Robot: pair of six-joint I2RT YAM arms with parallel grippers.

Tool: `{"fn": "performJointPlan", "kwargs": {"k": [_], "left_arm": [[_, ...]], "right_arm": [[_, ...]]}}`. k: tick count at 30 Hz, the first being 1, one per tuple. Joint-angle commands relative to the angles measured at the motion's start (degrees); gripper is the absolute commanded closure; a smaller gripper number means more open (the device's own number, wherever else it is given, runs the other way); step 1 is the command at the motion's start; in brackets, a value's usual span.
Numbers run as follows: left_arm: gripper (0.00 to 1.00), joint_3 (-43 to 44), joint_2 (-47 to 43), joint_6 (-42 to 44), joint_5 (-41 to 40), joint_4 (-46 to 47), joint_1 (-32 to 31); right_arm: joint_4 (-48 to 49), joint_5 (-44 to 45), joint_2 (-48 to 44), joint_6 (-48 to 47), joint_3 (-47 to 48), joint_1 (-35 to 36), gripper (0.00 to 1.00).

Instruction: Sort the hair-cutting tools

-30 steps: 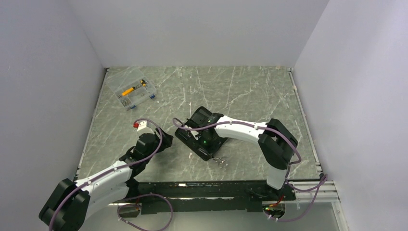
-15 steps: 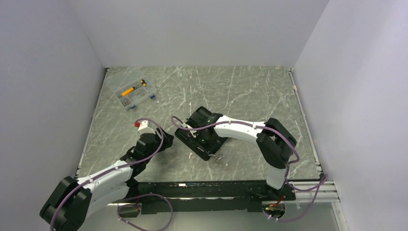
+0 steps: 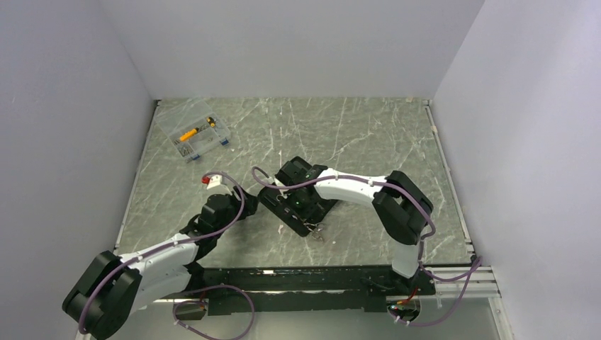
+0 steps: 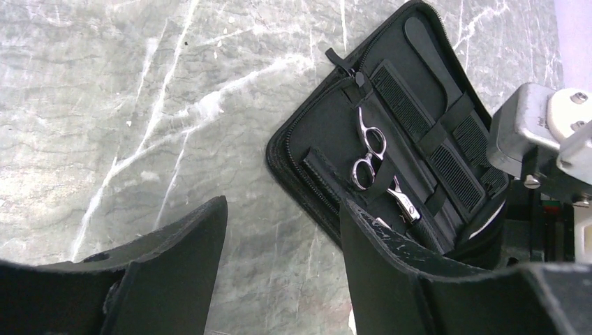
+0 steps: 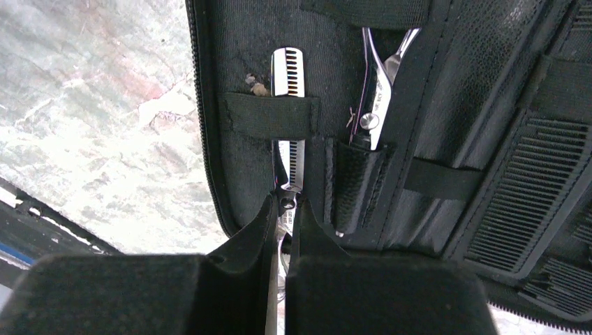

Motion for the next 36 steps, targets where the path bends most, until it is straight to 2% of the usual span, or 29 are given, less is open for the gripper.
{"fn": "performJointPlan", "kwargs": {"k": [1, 8, 21, 31, 36], "left_arm": [[0.35, 1.62, 1.47, 1.78, 1.40, 4.73, 0.24], [0.36, 2.33, 4.51, 2.62, 2.13, 6.45, 0.27], [0.36, 1.33, 6.20, 2.93, 3.93, 9.49, 0.24], [0.48, 1.37, 9.62, 2.84, 6.85, 13.15, 0.22], [0.49, 2.10, 11.69, 3.23, 7.92, 14.33, 0.22]], "right_arm": [[4.10, -1.28, 0.70, -1.28, -0.01, -0.76, 1.00], [6.20, -5.36, 1.38, -2.35, -0.52, -1.00, 1.00], [7.30, -5.64, 3.49, -3.65, 0.30, -1.03, 1.00], [9.87, -6.58, 3.89, -3.66, -0.23, -1.09, 1.00], [12.62, -6.48, 3.00, -3.66, -2.16, -1.07, 1.00]]}}
